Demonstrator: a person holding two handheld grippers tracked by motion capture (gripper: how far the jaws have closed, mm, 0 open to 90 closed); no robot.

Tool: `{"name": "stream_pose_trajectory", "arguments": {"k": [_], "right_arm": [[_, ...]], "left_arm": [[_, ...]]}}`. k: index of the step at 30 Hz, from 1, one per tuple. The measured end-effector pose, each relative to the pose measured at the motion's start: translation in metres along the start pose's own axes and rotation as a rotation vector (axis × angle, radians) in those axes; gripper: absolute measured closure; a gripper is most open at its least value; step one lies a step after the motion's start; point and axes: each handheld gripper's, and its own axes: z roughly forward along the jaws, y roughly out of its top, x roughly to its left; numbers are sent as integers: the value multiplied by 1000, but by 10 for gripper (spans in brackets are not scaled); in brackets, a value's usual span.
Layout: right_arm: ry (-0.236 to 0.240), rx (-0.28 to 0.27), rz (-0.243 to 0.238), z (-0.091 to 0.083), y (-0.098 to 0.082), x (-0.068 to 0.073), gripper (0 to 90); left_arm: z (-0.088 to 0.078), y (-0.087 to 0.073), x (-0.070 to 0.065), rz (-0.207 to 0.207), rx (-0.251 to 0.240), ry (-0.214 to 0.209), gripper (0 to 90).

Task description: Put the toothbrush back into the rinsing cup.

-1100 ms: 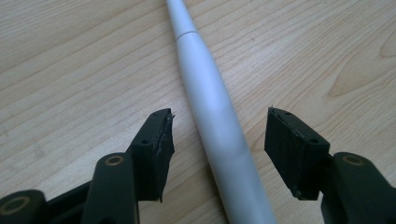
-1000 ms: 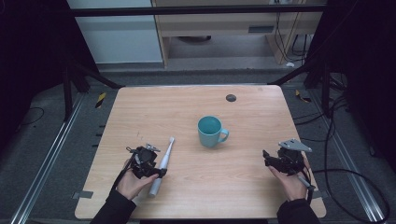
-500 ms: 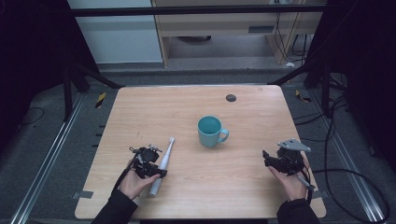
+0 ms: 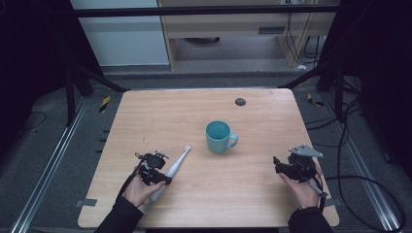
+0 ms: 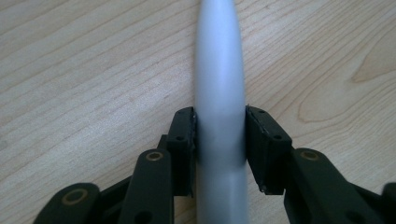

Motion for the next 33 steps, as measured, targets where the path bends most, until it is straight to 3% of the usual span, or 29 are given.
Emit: {"name": "stream_pose_trajectory", "arguments": {"k": [20, 27, 33], "right_arm": [[10, 8, 2, 0, 0, 0, 297], [16, 13, 3, 1, 0, -1, 309], [16, 15, 5, 0, 0, -2, 312]], "left_arm": [[0, 6, 5, 32, 53, -27, 659], [-2, 5, 5, 46, 34, -37, 662], [-18, 4, 7, 51, -10, -40, 663]]}}
